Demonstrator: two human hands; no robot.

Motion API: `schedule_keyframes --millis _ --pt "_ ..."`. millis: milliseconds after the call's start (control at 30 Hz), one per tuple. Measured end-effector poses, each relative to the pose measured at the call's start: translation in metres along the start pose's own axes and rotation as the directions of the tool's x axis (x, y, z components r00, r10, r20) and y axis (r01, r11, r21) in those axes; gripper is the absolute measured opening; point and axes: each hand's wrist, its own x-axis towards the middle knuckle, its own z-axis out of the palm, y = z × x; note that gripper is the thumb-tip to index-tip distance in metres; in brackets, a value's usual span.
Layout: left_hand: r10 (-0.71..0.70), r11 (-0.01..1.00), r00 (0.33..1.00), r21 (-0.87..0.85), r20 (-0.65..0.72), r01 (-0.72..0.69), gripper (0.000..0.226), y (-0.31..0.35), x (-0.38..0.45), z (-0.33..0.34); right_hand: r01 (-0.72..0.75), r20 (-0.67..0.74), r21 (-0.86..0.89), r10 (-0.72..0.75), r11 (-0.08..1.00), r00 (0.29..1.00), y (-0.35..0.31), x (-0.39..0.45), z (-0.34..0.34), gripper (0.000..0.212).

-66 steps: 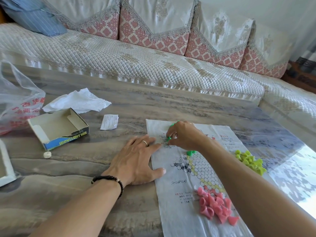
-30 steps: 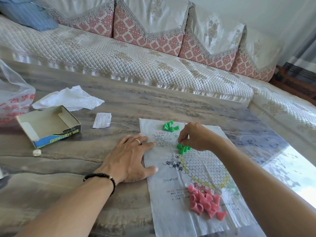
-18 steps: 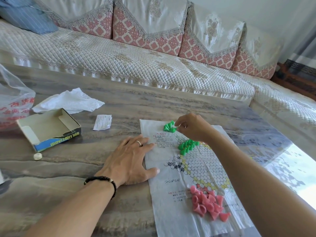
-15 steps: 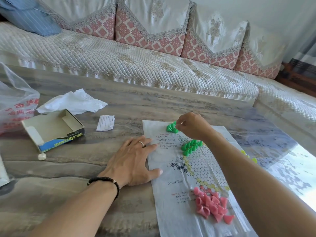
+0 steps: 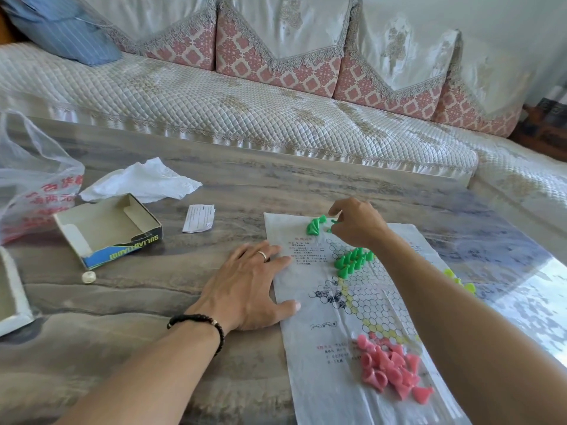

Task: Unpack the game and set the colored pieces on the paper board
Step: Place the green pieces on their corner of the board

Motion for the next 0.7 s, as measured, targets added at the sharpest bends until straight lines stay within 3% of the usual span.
schedule_keyframes --millis 367,700 --pt "-0.017 1.000 1.000 -0.015 0.012 0.017 0.090 -0.001 0.000 0.000 0.010 -0.079 0.147 0.002 0.989 0.997 0.019 -0.014 -0.022 0.008" --pt "-0.016 1.000 1.000 -0.009 0.004 0.016 0.091 0.000 0.000 0.000 0.005 0.015 0.055 -0.006 0.998 1.000 0.029 -0.016 -0.017 0.019"
